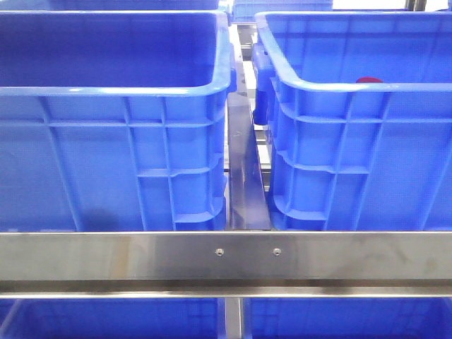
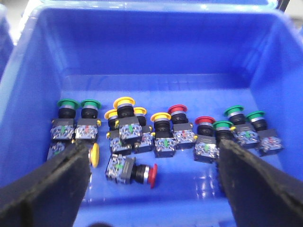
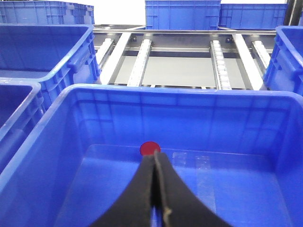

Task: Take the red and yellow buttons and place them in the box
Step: 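Grasp a yellow-capped button with the left gripper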

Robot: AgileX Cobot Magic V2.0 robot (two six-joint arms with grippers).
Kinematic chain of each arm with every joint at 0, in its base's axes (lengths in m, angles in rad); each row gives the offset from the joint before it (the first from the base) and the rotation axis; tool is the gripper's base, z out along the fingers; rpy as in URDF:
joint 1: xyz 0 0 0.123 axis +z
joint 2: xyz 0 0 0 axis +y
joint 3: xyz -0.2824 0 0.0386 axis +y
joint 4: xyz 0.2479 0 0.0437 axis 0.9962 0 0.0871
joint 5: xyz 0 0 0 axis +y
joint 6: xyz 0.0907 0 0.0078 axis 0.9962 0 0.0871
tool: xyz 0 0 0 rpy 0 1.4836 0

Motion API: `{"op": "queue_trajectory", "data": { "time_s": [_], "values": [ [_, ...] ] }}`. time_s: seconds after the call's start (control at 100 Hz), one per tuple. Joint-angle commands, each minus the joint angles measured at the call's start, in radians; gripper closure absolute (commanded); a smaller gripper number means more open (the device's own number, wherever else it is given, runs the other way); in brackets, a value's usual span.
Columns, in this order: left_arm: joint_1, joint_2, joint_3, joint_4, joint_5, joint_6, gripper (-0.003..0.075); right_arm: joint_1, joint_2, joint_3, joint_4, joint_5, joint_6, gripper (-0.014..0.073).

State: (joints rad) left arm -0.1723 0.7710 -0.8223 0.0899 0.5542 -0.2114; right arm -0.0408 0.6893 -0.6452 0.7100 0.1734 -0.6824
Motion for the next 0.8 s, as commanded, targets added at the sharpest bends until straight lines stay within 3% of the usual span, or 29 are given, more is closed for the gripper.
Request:
{"op": "queue_trajectory", "data": {
  "time_s": [0.0,0.13,0.42,0.79],
  "values": [
    [0.003,0.107,-0.101,-0.006,-0.04,0.018,0.0186,-0.008,-0.002,-0.027,0.007,-0.056,-0.008,0.0662],
    [0.003,0.287,-0.226,0.006,0.042,0.023,0.0188,-0.008,-0.002,-0.027,0.007,-0.056,-0.008,0.0662],
    [0.004,0.625,-0.411,0.031,0.069,0.023,0.0194,-0.008,-0.002,-0.027,0.007,-0.056,-0.008,0.0662],
    [0.069,0.828,-0.504,0.031,0.065,0.023,0.0194,-0.008,-0.002,-0.027,0.007,-0.056,-0.008,0.0662]
  ]
}}
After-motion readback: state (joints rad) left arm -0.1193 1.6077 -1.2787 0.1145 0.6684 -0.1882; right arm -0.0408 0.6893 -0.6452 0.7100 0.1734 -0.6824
